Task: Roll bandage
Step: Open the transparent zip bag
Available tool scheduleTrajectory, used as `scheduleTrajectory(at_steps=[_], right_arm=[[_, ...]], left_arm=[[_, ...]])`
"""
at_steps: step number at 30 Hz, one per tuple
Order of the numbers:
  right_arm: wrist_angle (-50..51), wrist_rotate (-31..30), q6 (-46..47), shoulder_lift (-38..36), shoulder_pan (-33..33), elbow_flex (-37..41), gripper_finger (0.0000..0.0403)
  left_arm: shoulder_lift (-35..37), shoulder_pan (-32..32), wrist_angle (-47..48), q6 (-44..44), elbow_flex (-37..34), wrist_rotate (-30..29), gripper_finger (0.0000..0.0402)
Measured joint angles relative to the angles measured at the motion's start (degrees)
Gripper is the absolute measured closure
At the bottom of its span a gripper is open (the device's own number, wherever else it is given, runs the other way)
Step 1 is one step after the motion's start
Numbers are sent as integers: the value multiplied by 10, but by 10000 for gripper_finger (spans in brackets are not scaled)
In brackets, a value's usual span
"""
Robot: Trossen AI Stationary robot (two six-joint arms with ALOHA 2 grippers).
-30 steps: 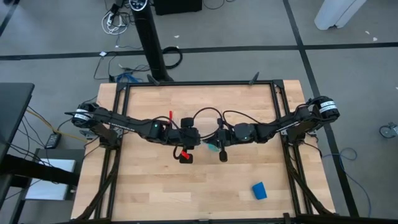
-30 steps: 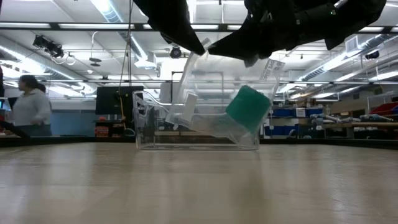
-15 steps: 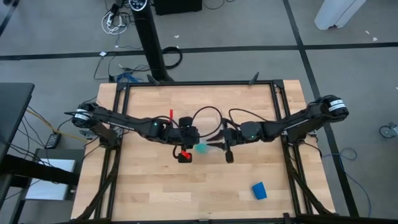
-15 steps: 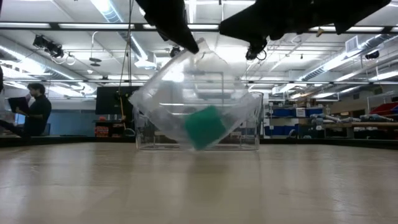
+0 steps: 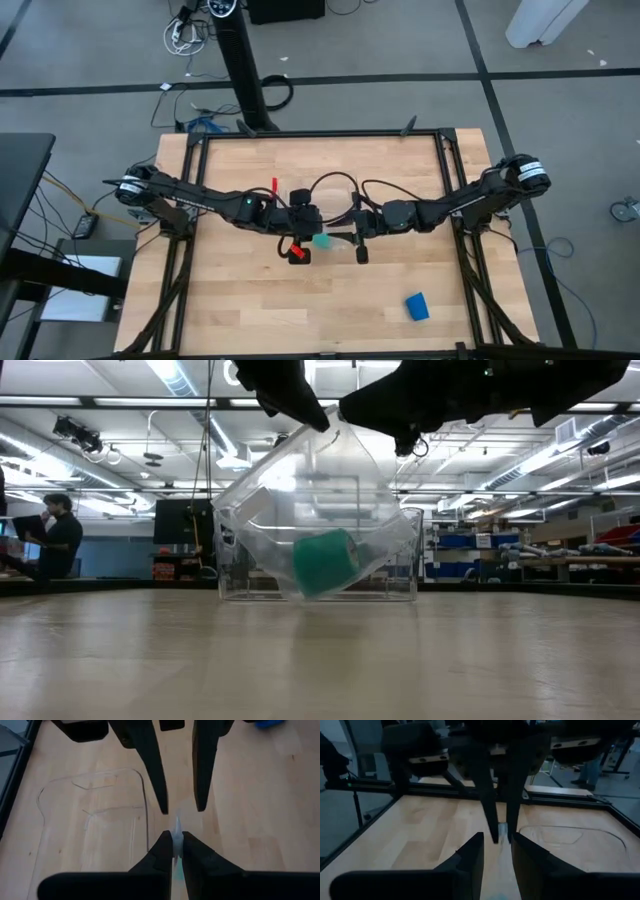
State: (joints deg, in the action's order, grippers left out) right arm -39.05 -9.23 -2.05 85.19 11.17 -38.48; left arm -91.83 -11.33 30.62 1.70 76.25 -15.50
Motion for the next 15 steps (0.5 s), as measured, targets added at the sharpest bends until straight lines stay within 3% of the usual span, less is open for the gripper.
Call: scheduleTrajectory(at_steps=[15], right_arm=[[-17,-11,-20,0,-7,0,322]], left_arm=[[-5,0,-40,-16,0,-8,372]])
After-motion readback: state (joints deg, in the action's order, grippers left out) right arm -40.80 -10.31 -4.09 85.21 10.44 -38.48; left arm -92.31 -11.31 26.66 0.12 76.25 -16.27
